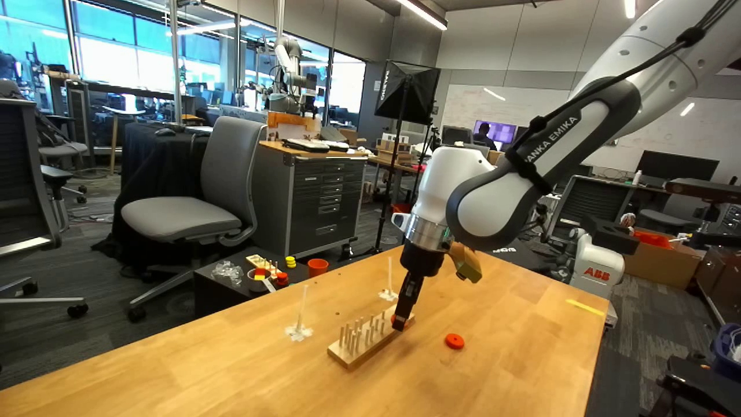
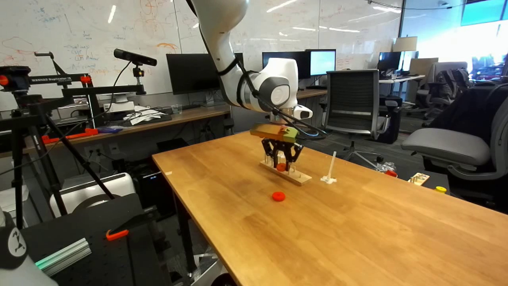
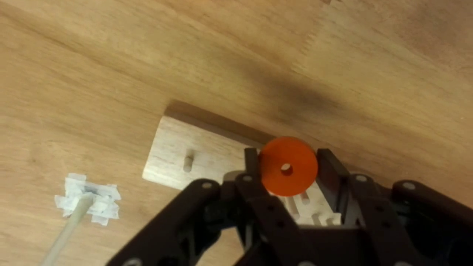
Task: Pick up the orange ring on the right and put it on the wooden stand
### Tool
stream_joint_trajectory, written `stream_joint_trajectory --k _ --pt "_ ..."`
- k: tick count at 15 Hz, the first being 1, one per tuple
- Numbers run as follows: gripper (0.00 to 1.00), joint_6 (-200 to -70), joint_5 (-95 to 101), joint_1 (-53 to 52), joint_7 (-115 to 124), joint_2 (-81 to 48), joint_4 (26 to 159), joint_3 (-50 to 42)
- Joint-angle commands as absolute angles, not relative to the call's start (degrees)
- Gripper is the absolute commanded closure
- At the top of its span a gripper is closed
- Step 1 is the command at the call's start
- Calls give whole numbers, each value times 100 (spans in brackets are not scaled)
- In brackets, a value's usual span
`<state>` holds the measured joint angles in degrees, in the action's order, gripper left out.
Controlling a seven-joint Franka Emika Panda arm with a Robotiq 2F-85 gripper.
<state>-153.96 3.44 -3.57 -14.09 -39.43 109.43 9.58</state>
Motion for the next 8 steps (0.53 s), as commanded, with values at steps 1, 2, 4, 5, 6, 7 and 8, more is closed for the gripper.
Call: stream_joint_trajectory --k 1,2,4,5,6,7,8 --pt "82 -15498 210 -175 -1538 -3561 11182 1156" --pt "82 -15484 179 -149 -1549 -3526 11170 1187" --pt "82 -15443 153 -134 -1531 -3500 11098 1196" --pt "82 -15399 149 -137 -1510 -3519 11031 1179" --pt "82 -15370 141 -135 -1499 -3533 10983 1168" --pt "82 -15333 132 -130 -1488 -3557 10925 1156" --pt "82 -15305 115 -116 -1485 -3580 10880 1154"
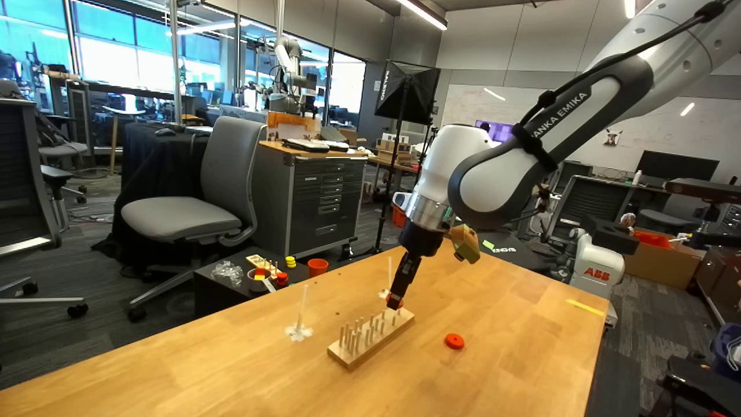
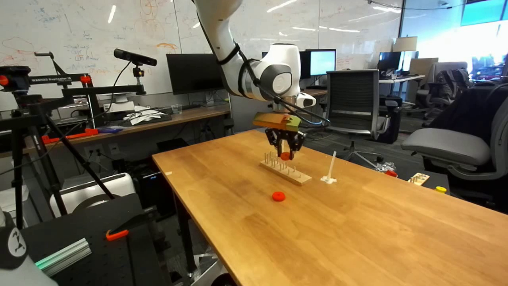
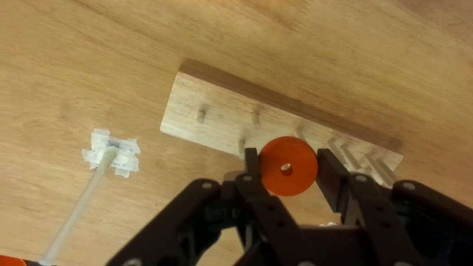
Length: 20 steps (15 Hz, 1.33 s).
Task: Pick up the orange ring on the right and put it on the wooden stand
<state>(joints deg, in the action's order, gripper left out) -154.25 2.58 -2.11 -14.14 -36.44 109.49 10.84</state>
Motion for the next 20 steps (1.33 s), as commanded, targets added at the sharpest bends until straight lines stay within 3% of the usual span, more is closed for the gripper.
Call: stream_joint_trajectory --k 1,20 --pt "82 -15270 103 -109 -1470 -3613 10823 1143" --pt "82 -14510 100 -190 -1324 -4205 10061 967"
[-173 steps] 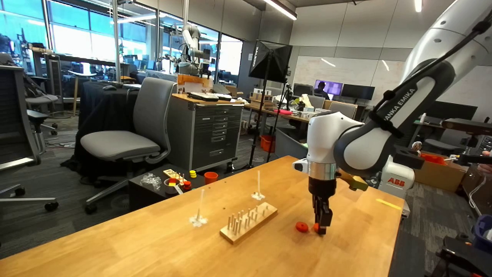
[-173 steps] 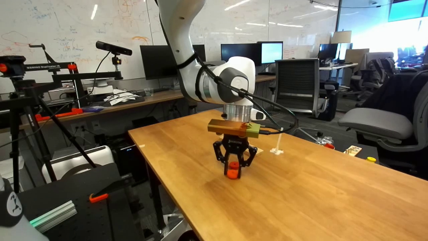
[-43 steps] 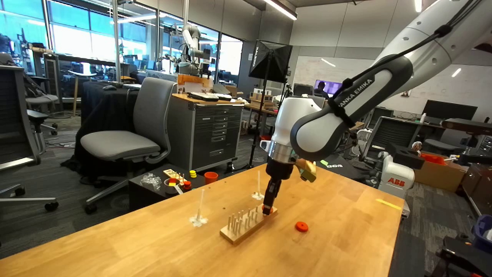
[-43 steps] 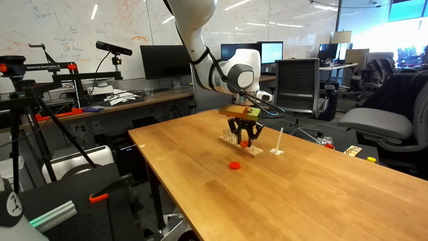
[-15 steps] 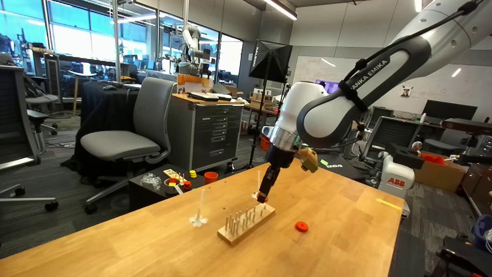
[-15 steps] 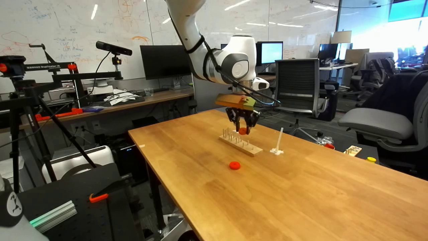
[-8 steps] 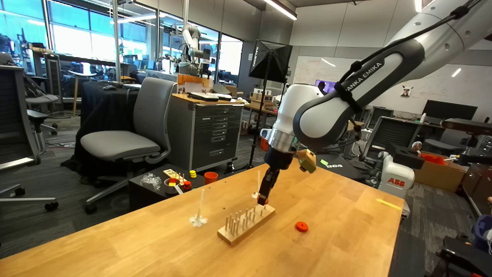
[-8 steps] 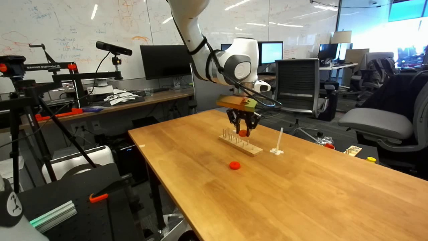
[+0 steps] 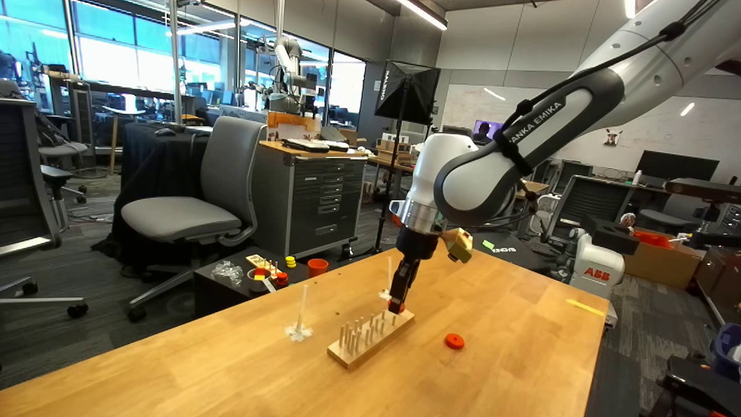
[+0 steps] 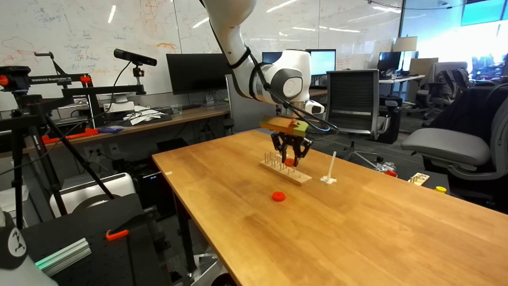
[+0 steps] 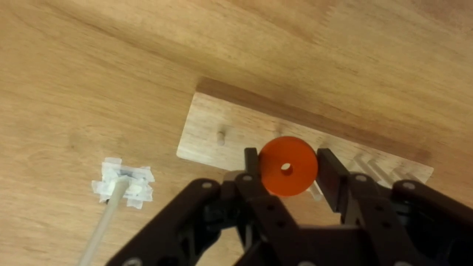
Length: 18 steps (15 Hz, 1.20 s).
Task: Pick up the orange ring on the right and put it on the wooden stand
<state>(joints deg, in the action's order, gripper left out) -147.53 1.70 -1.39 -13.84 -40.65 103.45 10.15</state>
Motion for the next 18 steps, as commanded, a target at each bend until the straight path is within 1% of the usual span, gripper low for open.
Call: stream_joint_trajectory --k 1,18 --pt "82 -14496 108 -197 -1318 -4230 10043 958" --pt "82 -14495 132 -254 -1277 -4377 9967 944"
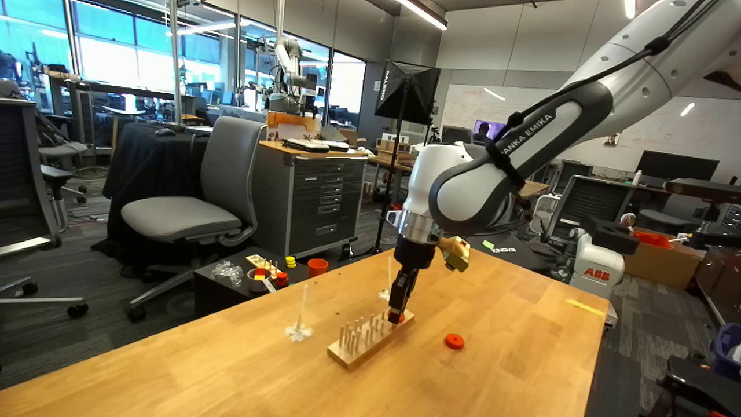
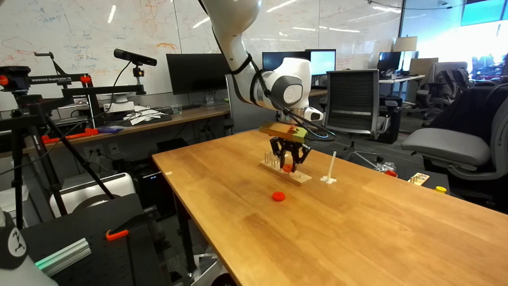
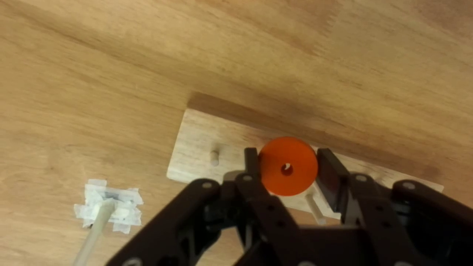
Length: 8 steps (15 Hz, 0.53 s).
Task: Pick up the orange ring on the right and put it on the wooden stand
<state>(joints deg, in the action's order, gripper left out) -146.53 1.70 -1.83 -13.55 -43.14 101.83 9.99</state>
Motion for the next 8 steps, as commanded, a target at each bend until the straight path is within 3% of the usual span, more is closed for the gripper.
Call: stream_joint_trajectory --k 1,8 --pt "82 -14495 133 -256 -1273 -4382 9954 944" --pt "82 -14475 145 -278 -1235 -4437 9877 927"
